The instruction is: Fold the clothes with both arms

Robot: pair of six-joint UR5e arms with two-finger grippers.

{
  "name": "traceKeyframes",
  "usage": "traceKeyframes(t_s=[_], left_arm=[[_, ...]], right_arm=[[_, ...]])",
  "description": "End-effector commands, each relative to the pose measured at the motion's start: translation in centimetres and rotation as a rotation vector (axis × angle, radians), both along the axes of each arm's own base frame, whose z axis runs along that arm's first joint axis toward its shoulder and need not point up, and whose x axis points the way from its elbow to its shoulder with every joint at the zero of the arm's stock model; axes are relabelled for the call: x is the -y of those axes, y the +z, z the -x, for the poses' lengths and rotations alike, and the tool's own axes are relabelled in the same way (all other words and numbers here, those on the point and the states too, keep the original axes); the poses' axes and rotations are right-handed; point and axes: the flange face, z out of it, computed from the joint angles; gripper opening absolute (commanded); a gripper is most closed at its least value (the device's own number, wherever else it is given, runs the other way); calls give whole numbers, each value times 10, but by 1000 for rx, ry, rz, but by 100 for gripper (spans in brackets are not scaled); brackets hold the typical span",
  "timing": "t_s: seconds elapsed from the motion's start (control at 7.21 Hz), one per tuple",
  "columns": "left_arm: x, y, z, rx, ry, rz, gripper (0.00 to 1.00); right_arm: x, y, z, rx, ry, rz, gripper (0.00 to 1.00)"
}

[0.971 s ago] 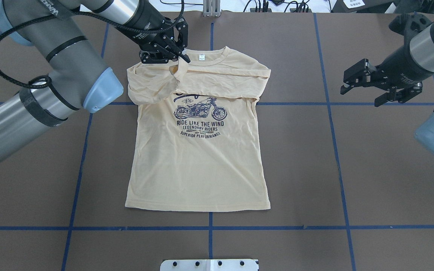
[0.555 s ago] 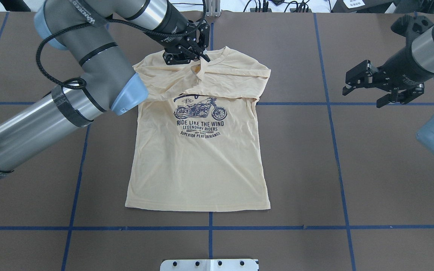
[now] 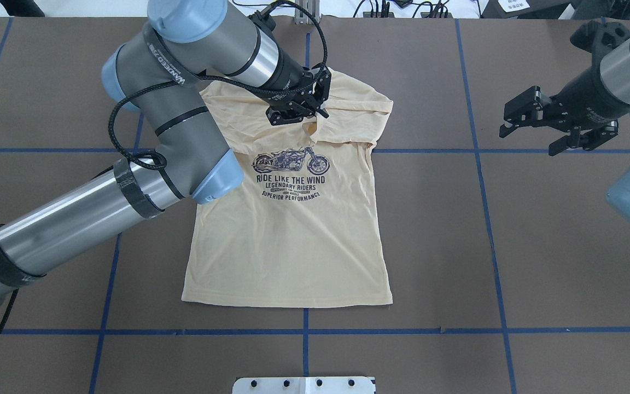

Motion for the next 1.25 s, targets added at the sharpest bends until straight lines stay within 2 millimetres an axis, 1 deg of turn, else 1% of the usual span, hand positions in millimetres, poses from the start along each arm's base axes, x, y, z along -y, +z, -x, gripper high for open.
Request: traceKeyframes(t_s=[0.0,0.14,0.28,0.42,0.55,0.69,0.83,1.11], left_arm=[[1,15,-22,-24,-22,3,0],[7,21,-27,-29,-48,-5,0],[14,17,-38,-34,-63,-13,0],[24,3,-49,-41,-71,-17,0],[31,6,-58,-54,-109,-5,0],[19,11,-76,-55,-94,-8,0],[7,12,-91,-50,-106,-12,0],[-5,17,-107,-41,-101,-13,0]], right_arm=[[1,2,0,-3,1,4,100],[1,3,0,-4,1,7,100],[1,3,0,-5,1,7,99],[1,2,0,-2,1,3,100],[0,1,0,-1,2,3,100],[1,3,0,-3,1,4,100],[1,2,0,-2,1,3,100],[1,3,0,-4,3,5,99]])
